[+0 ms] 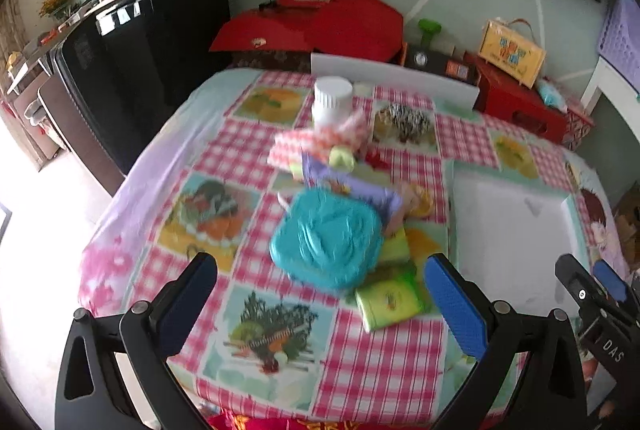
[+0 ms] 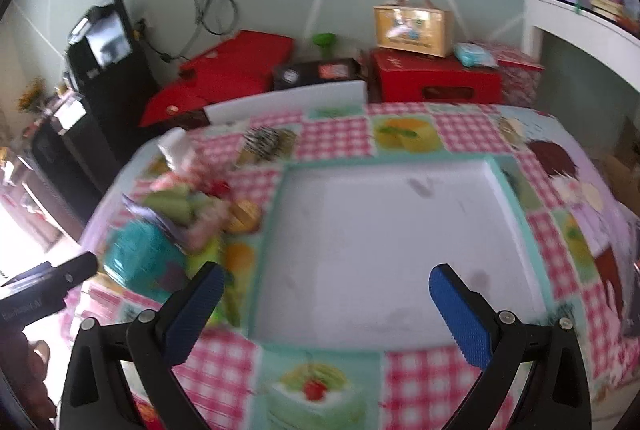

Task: Organize soft objects
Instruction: 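Move the left tool to the lavender snack packet and grasp it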

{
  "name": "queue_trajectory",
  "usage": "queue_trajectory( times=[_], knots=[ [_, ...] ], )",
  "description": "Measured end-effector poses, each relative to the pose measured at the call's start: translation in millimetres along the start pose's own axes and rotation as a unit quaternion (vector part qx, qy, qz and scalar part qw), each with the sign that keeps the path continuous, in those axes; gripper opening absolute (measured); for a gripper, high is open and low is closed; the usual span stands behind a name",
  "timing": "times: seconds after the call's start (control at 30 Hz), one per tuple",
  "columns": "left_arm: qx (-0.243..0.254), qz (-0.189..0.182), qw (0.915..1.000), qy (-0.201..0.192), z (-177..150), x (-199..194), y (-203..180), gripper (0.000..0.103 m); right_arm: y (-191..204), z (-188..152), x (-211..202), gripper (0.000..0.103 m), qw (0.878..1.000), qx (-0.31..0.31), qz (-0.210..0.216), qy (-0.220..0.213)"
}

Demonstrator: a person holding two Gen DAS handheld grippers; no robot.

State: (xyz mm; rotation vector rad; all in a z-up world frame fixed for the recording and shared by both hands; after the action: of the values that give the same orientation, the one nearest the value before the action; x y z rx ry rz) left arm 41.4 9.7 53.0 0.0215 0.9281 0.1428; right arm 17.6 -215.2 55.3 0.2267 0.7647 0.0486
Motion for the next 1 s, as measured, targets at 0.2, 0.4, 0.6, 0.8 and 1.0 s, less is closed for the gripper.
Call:
queue_trajectory(
  times=[0.2, 0.4, 0.6, 0.8, 1.0],
  knots=[
    [-0.019, -0.01, 0.9997, 0.014, 25.0, 18.5, 12.0, 0.103, 28.0, 24.2, 20.8, 0.103, 0.998, -0.044, 0.034, 0.012],
    [-0.013, -0.016, 0.9994, 0.029, 28.8, 42.5, 5.5, 0.103, 38.4, 34.0, 49.6, 0.103, 0.995, -0.074, 0.053, 0.048],
    [0.005, -0.026, 0.9986, 0.046, 30.7, 63.2, 1.3, 0.103, 39.5, 42.6, 74.5, 0.103, 0.991, -0.088, 0.054, 0.085],
    [0.013, -0.028, 0.9978, 0.058, 35.5, 77.6, 1.4, 0.103, 37.8, 55.7, 95.4, 0.103, 0.991, -0.077, 0.05, 0.094],
    [0.057, -0.051, 0.9953, 0.06, 36.2, 81.8, -21.8, 0.103, 27.6, 46.7, 115.1, 0.103, 0.99, -0.053, 0.063, 0.111]
  ],
)
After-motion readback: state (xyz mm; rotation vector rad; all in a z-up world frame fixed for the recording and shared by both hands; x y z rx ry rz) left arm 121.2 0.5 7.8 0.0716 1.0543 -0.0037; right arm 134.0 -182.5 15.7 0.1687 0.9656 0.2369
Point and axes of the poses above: each gripper's, at about its wrist camera, not at the fingertips, and x roughly the way its jaws point, y to its left, z to its top, the point moved 2 cm from there along x, roughly the way its jaws point, and after that the axes turned 7 degrees about z, right-handed, at the moved point
